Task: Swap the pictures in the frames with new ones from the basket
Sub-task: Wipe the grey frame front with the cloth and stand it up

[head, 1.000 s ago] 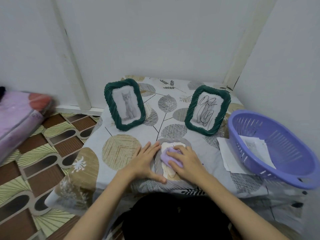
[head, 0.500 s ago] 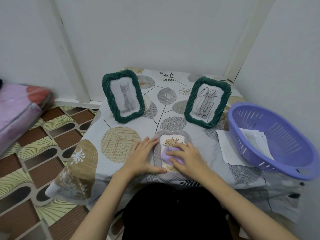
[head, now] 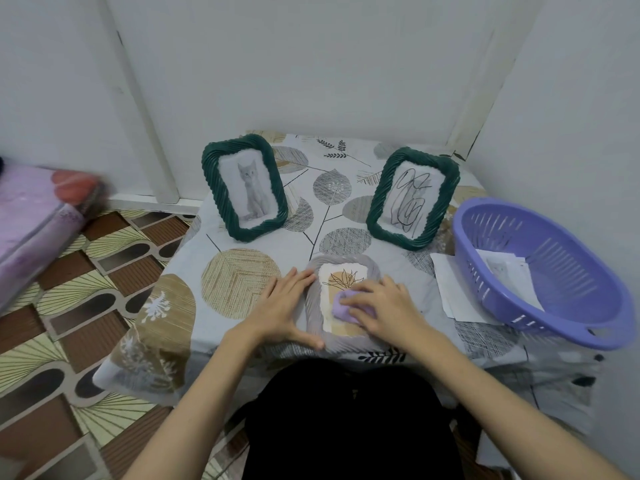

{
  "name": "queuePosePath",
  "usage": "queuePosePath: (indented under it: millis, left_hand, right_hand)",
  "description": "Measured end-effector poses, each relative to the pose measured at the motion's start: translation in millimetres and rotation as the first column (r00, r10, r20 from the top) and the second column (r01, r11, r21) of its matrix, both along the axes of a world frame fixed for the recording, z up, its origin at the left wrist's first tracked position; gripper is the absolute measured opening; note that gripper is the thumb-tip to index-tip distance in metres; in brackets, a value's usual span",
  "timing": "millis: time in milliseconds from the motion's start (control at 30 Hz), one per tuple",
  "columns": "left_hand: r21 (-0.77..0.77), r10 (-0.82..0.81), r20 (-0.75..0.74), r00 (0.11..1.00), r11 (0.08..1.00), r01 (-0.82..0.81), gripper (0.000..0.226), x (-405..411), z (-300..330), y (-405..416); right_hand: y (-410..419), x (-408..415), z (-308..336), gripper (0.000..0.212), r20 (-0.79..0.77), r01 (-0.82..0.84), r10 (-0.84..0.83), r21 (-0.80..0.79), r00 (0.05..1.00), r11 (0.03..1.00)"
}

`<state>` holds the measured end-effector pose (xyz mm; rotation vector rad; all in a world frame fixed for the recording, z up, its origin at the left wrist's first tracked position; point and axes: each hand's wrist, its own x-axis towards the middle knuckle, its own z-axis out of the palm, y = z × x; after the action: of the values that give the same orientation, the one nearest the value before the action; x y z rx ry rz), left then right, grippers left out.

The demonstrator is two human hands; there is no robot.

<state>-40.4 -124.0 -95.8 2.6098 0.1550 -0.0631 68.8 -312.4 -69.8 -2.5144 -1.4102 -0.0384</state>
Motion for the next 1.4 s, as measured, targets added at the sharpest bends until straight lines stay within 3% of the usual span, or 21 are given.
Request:
queuePosePath:
  millis: [100,233,367,433,567,733,800,933,1067,1133,1300,1400]
  left_hand:
    - [0.003,0.001,-0.008,1.000,1.000,-0.001,0.147,-1,0,-1]
    - [-0.001,0.004,-0.016,1.000,1.000,-0.004,0.146,-1,1,-1]
    - [-0.008,-0.004,-0.029,1.000,1.000,0.004,0.147,-1,3,-2]
    - [-0.012,0.002,-0.021,1.000,1.000,-0.003,0.148,-1,3,-2]
    - [-0.022,0.009,-0.014,1.000,1.000,-0.009,0.149,-2,3,-3]
    - [-0.041,0.006,-0.034,0.999,0.999,-0.007,0.149,-1,5,-3]
    - [-0.037,0.006,-0.032,0.999,0.999,-0.008,0.149,-1,5,-3]
    - [-0.046,0.010,-0.022,1.000,0.999,-0.011,0.147,-2,4,-3]
    - [-0.039,0.000,-0.037,0.999,0.999,-0.001,0.146,-1,5,-2]
    - [-0.044,0.004,-0.034,0.999,0.999,-0.005,0.147,-1,6,-3]
    - [-0.050,0.003,-0.026,1.000,0.999,-0.004,0.147,-1,6,-3]
    - [-0.057,-0.001,-0.036,0.999,0.998,-0.001,0.148,-2,7,-3]
  right_hand:
    - [22,-13,-5,0.030,0.038,0.068,-0.070,0.058,0.997,0.996]
    - [-9,-23,-13,0.033,0.077,-0.084,0.078,0.077,0.994,0.993]
    - [-5,5,1,0.034,0.011,0.108,-0.107,-0.054,0.994,0.993]
    - [16,-3,-2,0.031,-0.017,0.146,-0.146,-0.026,0.989,0.989]
    - [-8,-23,-10,0.054,-0.093,-0.089,0.092,0.044,0.991,0.995]
    - [-23,16,1,0.026,-0.085,0.062,-0.063,-0.014,0.994,0.998]
    - [-8,13,1,0.026,-0.057,0.055,-0.055,-0.007,0.997,0.998]
    - [-35,14,-1,0.027,-0.108,-0.161,0.159,-0.010,0.981,0.987]
    - [-23,32,9,0.026,-0.001,-0.070,0.070,-0.142,0.998,0.987]
    - [-6,29,9,0.027,0.051,-0.031,0.037,-0.114,0.998,0.993]
    - [-46,15,-3,0.029,-0.089,-0.157,0.157,0.011,0.983,0.988]
    - [-38,23,0,0.029,-0.051,-0.094,0.093,-0.013,0.994,0.996]
